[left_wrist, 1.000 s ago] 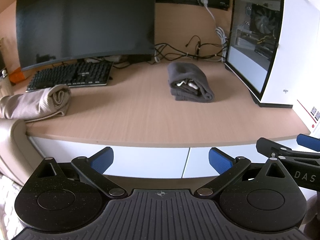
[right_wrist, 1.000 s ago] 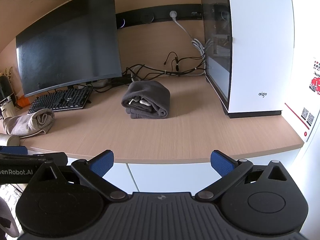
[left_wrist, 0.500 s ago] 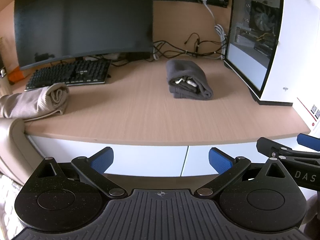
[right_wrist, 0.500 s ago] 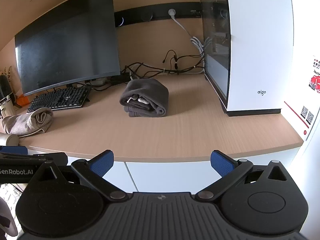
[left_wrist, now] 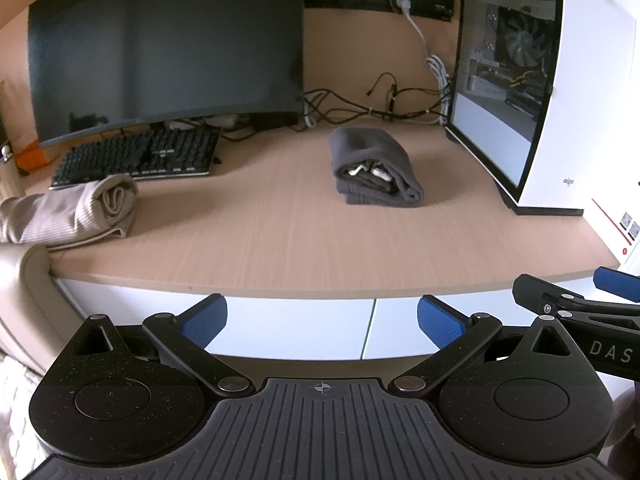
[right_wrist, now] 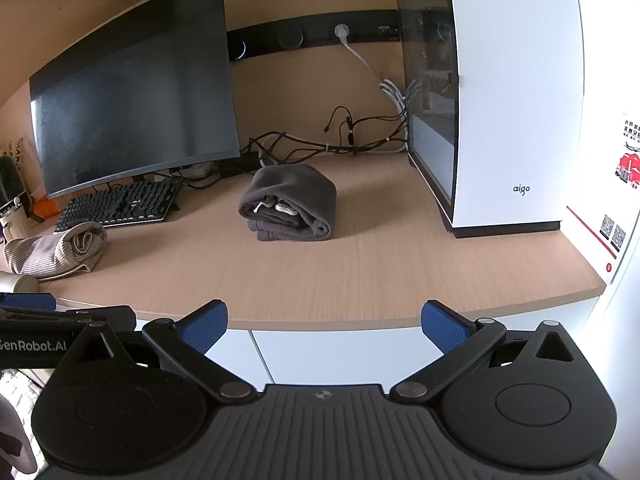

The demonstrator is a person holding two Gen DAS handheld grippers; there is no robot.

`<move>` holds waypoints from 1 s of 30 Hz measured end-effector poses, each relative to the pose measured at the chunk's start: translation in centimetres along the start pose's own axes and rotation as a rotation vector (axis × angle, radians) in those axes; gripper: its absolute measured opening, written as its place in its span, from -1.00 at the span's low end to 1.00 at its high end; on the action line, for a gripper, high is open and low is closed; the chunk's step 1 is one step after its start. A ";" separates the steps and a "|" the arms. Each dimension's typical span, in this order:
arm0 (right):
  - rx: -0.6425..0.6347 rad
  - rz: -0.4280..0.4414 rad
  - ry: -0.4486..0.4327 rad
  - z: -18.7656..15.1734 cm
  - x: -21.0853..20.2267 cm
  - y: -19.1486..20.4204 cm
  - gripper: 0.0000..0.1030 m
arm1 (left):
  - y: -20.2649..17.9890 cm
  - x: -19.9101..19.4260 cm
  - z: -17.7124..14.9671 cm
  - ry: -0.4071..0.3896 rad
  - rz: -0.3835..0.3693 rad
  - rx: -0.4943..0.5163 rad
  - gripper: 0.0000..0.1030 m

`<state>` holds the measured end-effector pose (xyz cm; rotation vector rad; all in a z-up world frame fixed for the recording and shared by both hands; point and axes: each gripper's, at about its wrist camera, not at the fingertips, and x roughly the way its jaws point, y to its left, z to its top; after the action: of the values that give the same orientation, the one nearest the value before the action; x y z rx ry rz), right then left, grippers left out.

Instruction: Fold clothes

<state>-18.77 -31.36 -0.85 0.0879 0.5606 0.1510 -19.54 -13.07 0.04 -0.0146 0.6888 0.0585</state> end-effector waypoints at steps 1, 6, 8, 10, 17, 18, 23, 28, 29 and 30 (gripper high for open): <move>-0.001 0.000 -0.001 0.0 0.0 0.0 1.00 | 0.0 0.0 0.0 -0.001 -0.001 0.000 1.00; -0.002 0.000 -0.004 0.0 -0.1 0.0 1.00 | 0.1 0.0 0.1 -0.003 -0.004 0.001 1.00; -0.003 -0.001 -0.003 0.0 -0.1 0.0 1.00 | 0.1 0.0 0.1 -0.003 -0.005 0.001 1.00; -0.004 -0.002 -0.003 0.0 -0.1 0.0 1.00 | 0.1 0.1 0.1 -0.002 -0.008 0.001 1.00; -0.005 -0.005 0.000 0.0 -0.1 0.1 1.00 | 0.1 0.2 0.2 0.001 -0.010 -0.002 1.00; -0.004 -0.005 0.001 0.0 -0.1 0.1 1.00 | 0.1 0.2 0.2 0.002 -0.010 -0.002 1.00; -0.001 -0.004 0.006 0.0 0.1 0.1 1.00 | 0.1 0.2 0.1 0.006 -0.009 -0.003 1.00; 0.001 -0.001 0.012 0.0 0.3 0.1 1.00 | 0.2 0.3 0.1 0.011 -0.008 -0.005 1.00; 0.002 -0.001 0.013 0.0 0.3 0.1 1.00 | 0.2 0.3 0.1 0.011 -0.007 -0.005 1.00; 0.002 -0.001 0.014 0.0 0.4 0.1 1.00 | 0.2 0.3 0.1 0.012 -0.007 -0.005 1.00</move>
<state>-18.45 -31.19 -1.01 0.0884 0.5743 0.1504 -19.22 -12.85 -0.09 -0.0222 0.7004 0.0534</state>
